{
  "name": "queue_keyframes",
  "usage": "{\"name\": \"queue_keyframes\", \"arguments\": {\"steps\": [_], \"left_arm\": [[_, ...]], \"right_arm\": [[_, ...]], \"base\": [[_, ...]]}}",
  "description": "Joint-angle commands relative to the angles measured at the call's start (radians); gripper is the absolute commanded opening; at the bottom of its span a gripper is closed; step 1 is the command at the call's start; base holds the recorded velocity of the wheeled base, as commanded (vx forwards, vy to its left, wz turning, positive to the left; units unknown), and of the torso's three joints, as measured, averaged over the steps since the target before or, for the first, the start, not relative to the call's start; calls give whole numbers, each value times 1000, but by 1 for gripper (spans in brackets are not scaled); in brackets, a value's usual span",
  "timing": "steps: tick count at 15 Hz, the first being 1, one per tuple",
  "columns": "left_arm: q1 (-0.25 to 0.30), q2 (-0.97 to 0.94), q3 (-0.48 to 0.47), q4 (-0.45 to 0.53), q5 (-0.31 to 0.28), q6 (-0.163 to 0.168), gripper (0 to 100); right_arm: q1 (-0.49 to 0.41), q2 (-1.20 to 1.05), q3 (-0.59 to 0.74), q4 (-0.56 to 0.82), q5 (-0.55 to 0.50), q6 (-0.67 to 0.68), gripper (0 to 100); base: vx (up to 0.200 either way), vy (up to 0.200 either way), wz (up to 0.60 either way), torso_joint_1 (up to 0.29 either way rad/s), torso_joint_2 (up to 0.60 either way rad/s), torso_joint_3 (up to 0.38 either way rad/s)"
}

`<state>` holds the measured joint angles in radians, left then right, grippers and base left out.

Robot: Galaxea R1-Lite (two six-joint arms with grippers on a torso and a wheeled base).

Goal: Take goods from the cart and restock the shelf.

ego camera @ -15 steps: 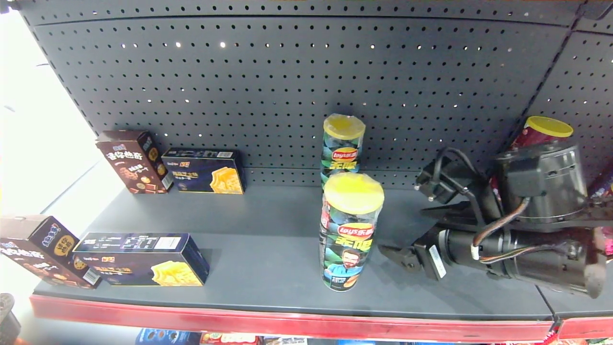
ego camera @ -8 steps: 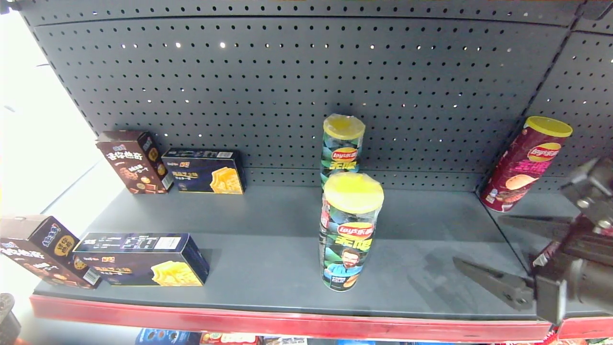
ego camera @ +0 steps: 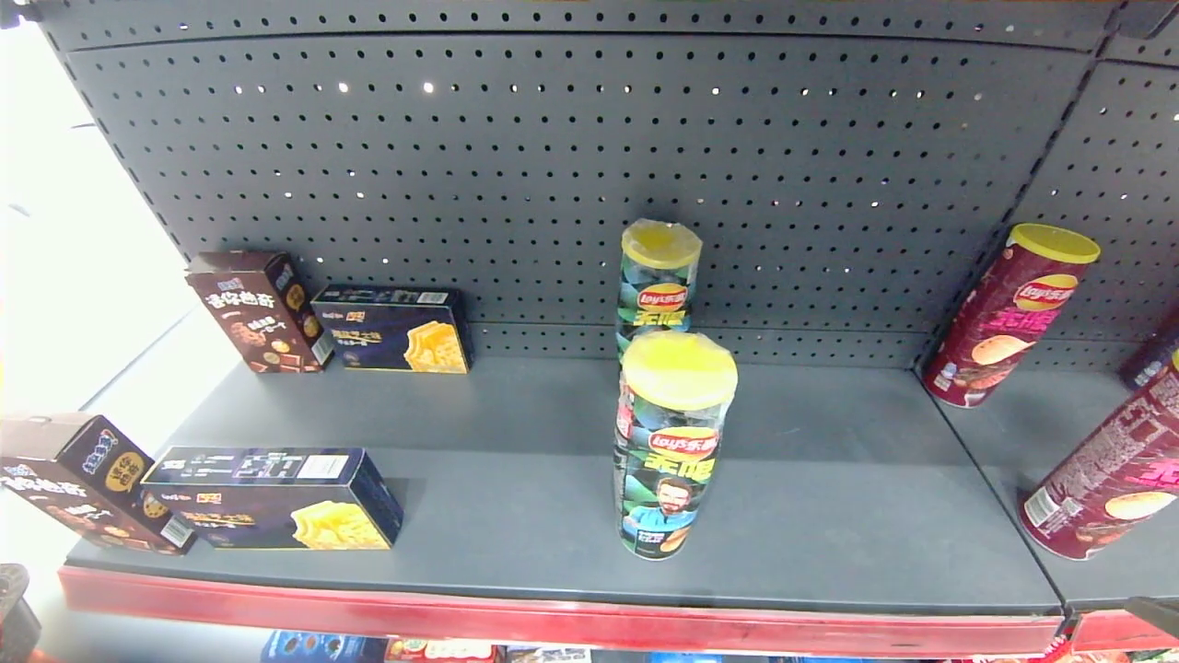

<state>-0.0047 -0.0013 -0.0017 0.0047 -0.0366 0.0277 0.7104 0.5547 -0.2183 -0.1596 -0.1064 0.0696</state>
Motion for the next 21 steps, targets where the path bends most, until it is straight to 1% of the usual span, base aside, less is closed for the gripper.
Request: {"name": "queue_keyframes", "arguments": {"steps": [1,2,3,4,5,7,8,9,12,13,14,15,16,17,19,21], "left_arm": [[0,1,0,0,0,0,100],[0,1,0,0,1,0,100],[0,1,0,0,1,0,100],[0,1,0,0,1,0,100],[0,1,0,0,1,0,100],[0,1,0,0,1,0,100],[0,1,0,0,1,0,100],[0,1,0,0,1,0,100],[0,1,0,0,1,0,100],[0,1,0,0,1,0,100],[0,1,0,0,1,0,100],[0,1,0,0,1,-2,100],[0,1,0,0,1,-2,100],[0,1,0,0,1,-2,100],[0,1,0,0,3,-3,100],[0,1,2,-2,4,0,100]], "right_arm": [[1,-254,151,8,17,33,100],[0,-328,208,11,24,30,100],[-3,-400,218,68,24,29,100],[-8,-438,185,173,14,29,100],[-19,-444,171,199,8,29,100],[-170,-371,171,203,-24,29,100],[-289,-322,171,203,-21,29,100],[-373,-312,171,203,-22,26,100],[-638,-395,172,203,-12,9,100],[-658,-409,172,203,-7,9,100],[-681,-481,181,196,30,9,100],[-700,-501,214,166,34,-8,100],[-710,-555,218,147,66,-54,100],[-710,-552,218,152,103,-76,100],[-712,-552,218,153,97,-56,100],[-713,-550,218,157,60,-60,100]], "base": [[0,0,0,0,0,0],[0,0,0,0,0,0],[0,0,0,0,0,0],[0,0,0,0,0,0],[0,0,0,0,0,0],[0,0,0,0,0,0],[0,0,0,0,0,0],[0,0,0,0,0,0],[0,0,0,0,0,0],[0,0,0,0,0,0],[0,0,0,0,0,0],[0,0,0,0,0,0],[0,0,0,0,0,0],[0,0,0,0,0,0],[0,0,0,0,0,0],[0,0,0,0,0,0]]}}
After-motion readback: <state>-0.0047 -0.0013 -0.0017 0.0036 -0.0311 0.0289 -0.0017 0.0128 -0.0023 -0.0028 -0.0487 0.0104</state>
